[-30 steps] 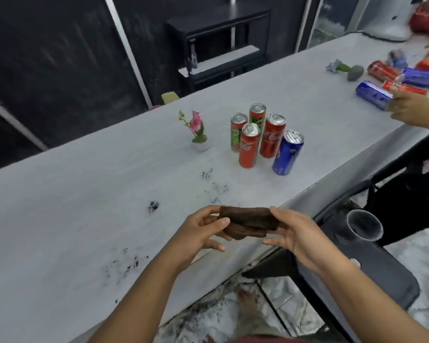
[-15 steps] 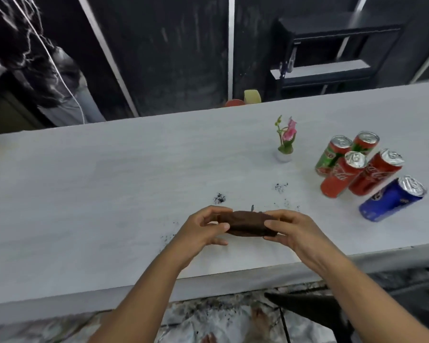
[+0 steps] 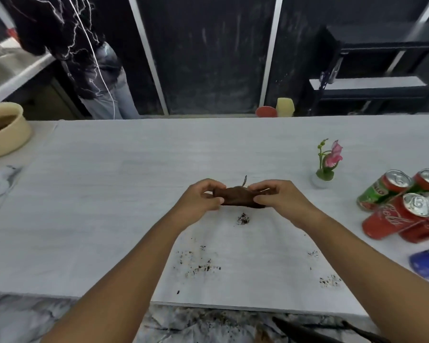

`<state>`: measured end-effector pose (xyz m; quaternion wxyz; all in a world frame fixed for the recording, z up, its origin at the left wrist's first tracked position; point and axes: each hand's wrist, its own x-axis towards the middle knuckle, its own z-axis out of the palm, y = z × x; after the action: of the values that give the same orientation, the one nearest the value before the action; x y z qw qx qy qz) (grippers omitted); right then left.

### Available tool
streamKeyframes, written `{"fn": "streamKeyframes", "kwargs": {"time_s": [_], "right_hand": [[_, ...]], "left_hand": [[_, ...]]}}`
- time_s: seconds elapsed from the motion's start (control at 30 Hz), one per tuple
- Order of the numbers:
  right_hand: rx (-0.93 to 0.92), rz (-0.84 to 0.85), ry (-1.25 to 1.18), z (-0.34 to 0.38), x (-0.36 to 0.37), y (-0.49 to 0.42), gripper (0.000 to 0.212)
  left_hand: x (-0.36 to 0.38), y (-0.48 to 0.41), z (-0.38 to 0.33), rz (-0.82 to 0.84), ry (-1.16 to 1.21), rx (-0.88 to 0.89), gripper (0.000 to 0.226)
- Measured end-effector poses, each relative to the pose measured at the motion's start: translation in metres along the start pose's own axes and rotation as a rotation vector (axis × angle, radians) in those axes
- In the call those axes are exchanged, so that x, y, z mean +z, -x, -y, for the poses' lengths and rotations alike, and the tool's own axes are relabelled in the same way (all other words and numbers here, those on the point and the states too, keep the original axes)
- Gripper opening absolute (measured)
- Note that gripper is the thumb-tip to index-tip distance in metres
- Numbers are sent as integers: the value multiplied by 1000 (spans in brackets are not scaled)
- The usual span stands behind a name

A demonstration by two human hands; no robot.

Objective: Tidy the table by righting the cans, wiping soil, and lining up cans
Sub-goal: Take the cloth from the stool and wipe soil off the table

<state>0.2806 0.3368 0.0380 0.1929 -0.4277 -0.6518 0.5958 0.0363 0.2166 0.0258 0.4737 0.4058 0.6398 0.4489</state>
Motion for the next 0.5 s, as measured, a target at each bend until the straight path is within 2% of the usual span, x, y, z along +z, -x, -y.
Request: {"fn": "streamKeyframes", "kwargs": {"time_s": [0.13, 0.23, 0.4, 0.5], "right_hand": [[-125, -64, 150, 2, 6, -48, 30], [-127, -52, 247, -10, 16, -65, 31], [-173, -13, 400, -29, 20, -65, 38], [-276, -11, 465, -27, 24, -70, 40]], "left_hand": [[-13, -48, 2, -65, -161, 53, 30], [-19, -65, 18, -97, -268, 62, 30], [-38, -49, 51, -171, -454, 118, 36], [-64, -21, 74, -252, -534, 177, 34]]}}
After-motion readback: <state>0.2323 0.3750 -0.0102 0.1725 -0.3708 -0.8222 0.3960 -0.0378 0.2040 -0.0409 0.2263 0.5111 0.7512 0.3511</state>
